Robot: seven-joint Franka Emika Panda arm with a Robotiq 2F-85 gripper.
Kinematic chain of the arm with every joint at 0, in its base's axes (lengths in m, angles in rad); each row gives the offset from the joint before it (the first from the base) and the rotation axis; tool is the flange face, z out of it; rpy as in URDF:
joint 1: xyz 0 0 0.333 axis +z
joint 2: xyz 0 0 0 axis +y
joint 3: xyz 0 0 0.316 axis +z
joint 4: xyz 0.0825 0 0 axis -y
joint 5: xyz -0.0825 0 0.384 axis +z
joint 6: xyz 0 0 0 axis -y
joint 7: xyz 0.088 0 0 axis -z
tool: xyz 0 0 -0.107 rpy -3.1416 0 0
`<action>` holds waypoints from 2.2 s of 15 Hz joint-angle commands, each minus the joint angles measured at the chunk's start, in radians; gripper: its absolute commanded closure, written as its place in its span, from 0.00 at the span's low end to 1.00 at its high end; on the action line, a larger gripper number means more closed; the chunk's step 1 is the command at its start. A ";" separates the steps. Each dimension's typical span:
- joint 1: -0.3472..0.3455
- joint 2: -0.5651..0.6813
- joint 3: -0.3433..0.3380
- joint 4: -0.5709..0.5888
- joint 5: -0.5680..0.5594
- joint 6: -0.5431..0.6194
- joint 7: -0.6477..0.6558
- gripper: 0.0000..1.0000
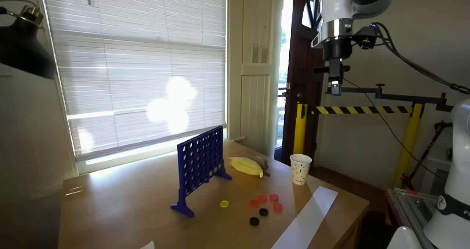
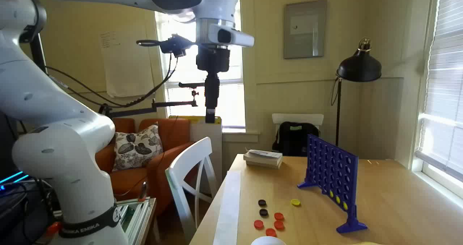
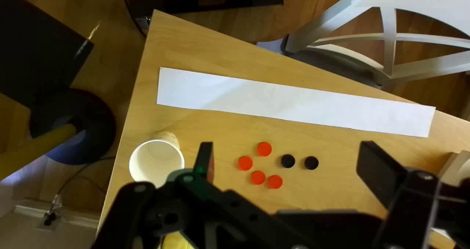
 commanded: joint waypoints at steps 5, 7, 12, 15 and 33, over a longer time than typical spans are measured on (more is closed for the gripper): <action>-0.017 0.002 0.013 0.002 0.007 -0.003 -0.008 0.00; -0.014 0.012 0.022 -0.001 0.002 0.022 -0.002 0.00; 0.021 0.090 0.061 -0.085 0.020 0.316 -0.018 0.00; 0.047 0.152 0.080 -0.129 0.013 0.489 -0.053 0.00; 0.119 0.358 0.092 -0.176 0.079 0.871 -0.178 0.00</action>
